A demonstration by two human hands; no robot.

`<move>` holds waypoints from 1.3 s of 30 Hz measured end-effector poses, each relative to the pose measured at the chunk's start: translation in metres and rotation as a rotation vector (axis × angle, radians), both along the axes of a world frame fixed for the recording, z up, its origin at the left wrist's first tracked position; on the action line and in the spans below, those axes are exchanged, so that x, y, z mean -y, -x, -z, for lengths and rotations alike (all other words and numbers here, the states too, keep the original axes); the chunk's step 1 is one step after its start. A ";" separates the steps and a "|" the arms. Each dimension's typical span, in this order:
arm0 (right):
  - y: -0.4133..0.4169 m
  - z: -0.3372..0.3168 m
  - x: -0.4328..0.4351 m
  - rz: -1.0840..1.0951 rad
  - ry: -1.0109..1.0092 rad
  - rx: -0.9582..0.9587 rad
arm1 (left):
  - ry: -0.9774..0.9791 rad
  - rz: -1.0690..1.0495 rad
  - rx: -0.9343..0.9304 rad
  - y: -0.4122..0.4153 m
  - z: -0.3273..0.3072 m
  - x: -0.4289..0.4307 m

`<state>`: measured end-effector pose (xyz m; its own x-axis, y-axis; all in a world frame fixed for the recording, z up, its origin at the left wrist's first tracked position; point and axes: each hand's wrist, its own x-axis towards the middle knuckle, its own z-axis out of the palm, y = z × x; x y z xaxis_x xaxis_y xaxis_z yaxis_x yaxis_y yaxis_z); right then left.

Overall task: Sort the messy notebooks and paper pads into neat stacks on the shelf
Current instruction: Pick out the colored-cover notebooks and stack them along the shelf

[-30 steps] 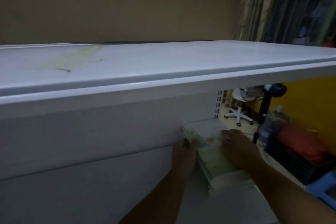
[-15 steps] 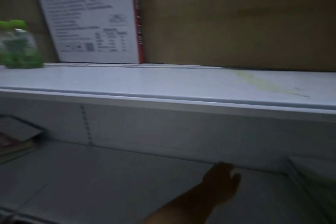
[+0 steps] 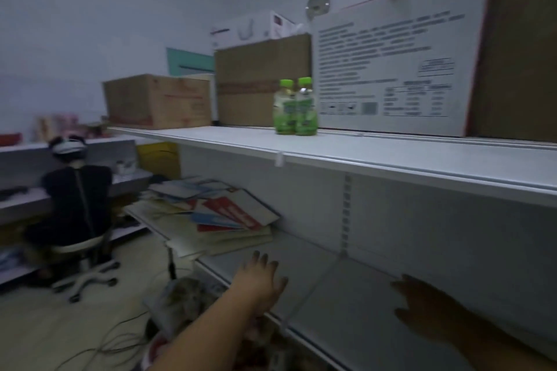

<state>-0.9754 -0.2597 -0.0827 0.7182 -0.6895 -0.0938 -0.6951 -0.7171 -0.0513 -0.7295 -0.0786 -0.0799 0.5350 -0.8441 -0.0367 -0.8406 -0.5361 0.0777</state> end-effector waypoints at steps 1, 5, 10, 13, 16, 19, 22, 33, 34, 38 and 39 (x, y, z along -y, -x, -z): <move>-0.025 -0.005 -0.015 -0.068 -0.023 -0.028 | 0.001 -0.052 -0.032 -0.010 0.002 -0.016; -0.134 0.000 -0.065 -0.311 -0.068 -0.073 | -0.038 -0.123 -0.048 -0.062 0.002 -0.083; -0.235 -0.001 -0.104 -0.480 -0.041 -0.100 | 0.084 -0.248 -0.025 -0.121 -0.010 -0.134; -0.281 -0.004 -0.122 -0.562 -0.014 -0.084 | 0.110 -0.292 -0.012 -0.155 -0.009 -0.152; -0.330 -0.009 -0.130 -0.617 0.036 0.026 | 0.089 -0.327 0.047 -0.193 -0.011 -0.161; -0.386 -0.008 -0.131 -0.675 0.056 0.130 | 0.060 -0.343 0.107 -0.239 -0.021 -0.159; -0.438 -0.012 -0.129 -0.712 0.046 0.154 | 0.021 -0.373 0.173 -0.290 -0.036 -0.154; -0.583 -0.020 -0.140 -0.791 0.084 0.290 | -0.010 -0.339 0.177 -0.417 -0.047 -0.145; -0.593 -0.021 -0.136 -0.785 0.108 0.283 | 0.003 -0.343 0.174 -0.431 -0.049 -0.143; -0.635 -0.018 -0.115 -0.663 0.024 0.317 | -0.013 -0.286 0.166 -0.487 -0.052 -0.134; -0.644 -0.018 -0.112 -0.607 -0.040 0.373 | -0.020 -0.261 0.152 -0.502 -0.050 -0.131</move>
